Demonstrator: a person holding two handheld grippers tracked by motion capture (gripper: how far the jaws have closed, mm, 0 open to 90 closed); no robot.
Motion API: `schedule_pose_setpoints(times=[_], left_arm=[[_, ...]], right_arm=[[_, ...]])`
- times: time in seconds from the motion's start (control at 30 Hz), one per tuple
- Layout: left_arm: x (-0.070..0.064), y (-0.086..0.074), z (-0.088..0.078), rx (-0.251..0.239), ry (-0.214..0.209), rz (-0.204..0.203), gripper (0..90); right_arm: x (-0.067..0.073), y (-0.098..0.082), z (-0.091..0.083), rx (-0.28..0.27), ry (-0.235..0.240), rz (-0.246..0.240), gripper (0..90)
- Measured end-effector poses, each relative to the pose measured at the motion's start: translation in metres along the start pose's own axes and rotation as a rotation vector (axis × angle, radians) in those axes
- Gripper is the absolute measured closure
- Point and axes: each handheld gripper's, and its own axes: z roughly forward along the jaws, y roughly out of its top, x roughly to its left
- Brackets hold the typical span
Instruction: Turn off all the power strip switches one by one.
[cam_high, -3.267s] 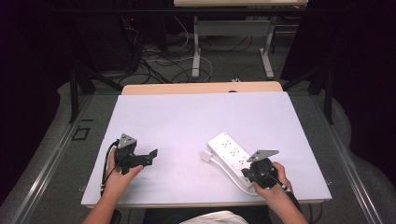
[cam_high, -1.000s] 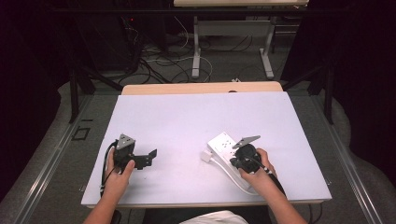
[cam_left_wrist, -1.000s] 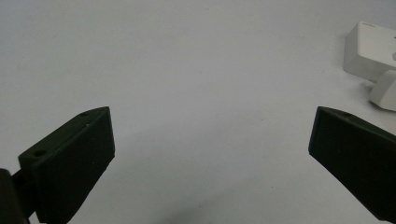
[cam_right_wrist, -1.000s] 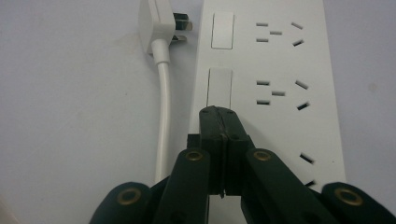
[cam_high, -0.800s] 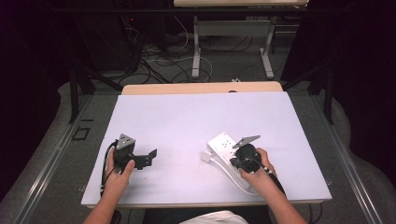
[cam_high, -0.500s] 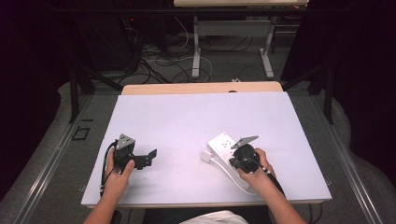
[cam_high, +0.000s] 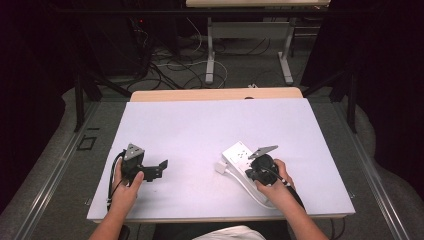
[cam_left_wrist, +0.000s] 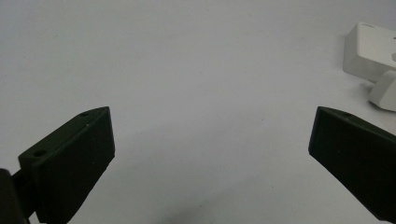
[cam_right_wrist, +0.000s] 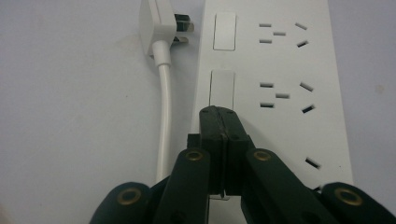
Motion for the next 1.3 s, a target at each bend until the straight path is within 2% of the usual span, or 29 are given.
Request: schedule_pose_setpoints(times=[0.13, 0.23, 0.33, 0.4, 0.43, 0.57, 0.7, 0.77, 0.87, 0.9, 0.93, 0.97, 1.0, 1.23, 1.27, 1.3], left_arm=[[0.0, 0.0, 0.0, -0.001, 0.0, -0.001, 0.3], [0.0, 0.0, 0.0, 0.001, 0.0, 0.0, 0.3], [0.0, -0.001, 0.001, -0.01, 0.003, -0.002, 0.3], [0.001, 0.0, 0.0, 0.001, -0.001, 0.0, 0.3], [0.001, 0.0, 0.0, 0.001, -0.001, 0.0, 0.3], [0.001, 0.0, 0.0, 0.002, -0.002, 0.0, 0.3], [0.001, 0.0, 0.001, 0.001, -0.002, 0.0, 0.3], [0.001, 0.0, 0.001, 0.002, -0.002, 0.001, 0.3], [0.001, 0.0, 0.001, 0.003, -0.002, 0.001, 0.3], [0.001, 0.0, 0.001, 0.003, -0.002, 0.001, 0.3], [0.001, 0.0, 0.001, 0.003, -0.002, 0.001, 0.3], [0.001, 0.0, 0.001, 0.001, -0.003, 0.001, 0.3], [0.001, -0.001, 0.001, 0.0, -0.003, 0.0, 0.3], [0.001, 0.0, 0.001, 0.002, -0.001, 0.009, 0.3], [0.001, -0.001, 0.001, 0.001, -0.003, 0.0, 0.3], [0.001, -0.001, 0.001, 0.001, -0.003, 0.001, 0.3]], right_arm=[[0.0, 0.0, 0.0, 0.007, 0.005, 0.011, 90.0], [-0.001, 0.001, 0.0, 0.01, 0.01, -0.01, 90.0], [0.001, 0.002, 0.0, 0.008, 0.004, -0.001, 90.0], [0.001, 0.002, 0.001, 0.006, -0.002, -0.005, 90.0], [0.001, 0.003, 0.0, 0.022, 0.005, -0.012, 90.0], [0.001, 0.004, 0.003, -0.004, 0.002, -0.012, 90.0], [0.001, 0.007, 0.002, 0.027, 0.005, -0.022, 90.0], [0.002, 0.009, 0.003, 0.021, -0.007, -0.005, 90.0], [0.001, 0.01, 0.003, 0.006, -0.003, -0.031, 90.0], [0.001, 0.01, 0.002, 0.025, 0.001, -0.027, 90.0], [0.002, 0.011, 0.004, 0.003, -0.012, -0.01, 90.0], [0.002, 0.011, 0.004, 0.014, -0.013, -0.007, 90.0], [0.001, 0.012, 0.004, 0.012, -0.006, -0.021, 90.0], [-0.001, 0.018, 0.004, -0.002, -0.013, -0.017, 90.0], [-0.002, 0.019, 0.004, 0.004, -0.013, -0.034, 90.0], [-0.001, 0.019, 0.004, 0.002, -0.012, -0.019, 90.0]])
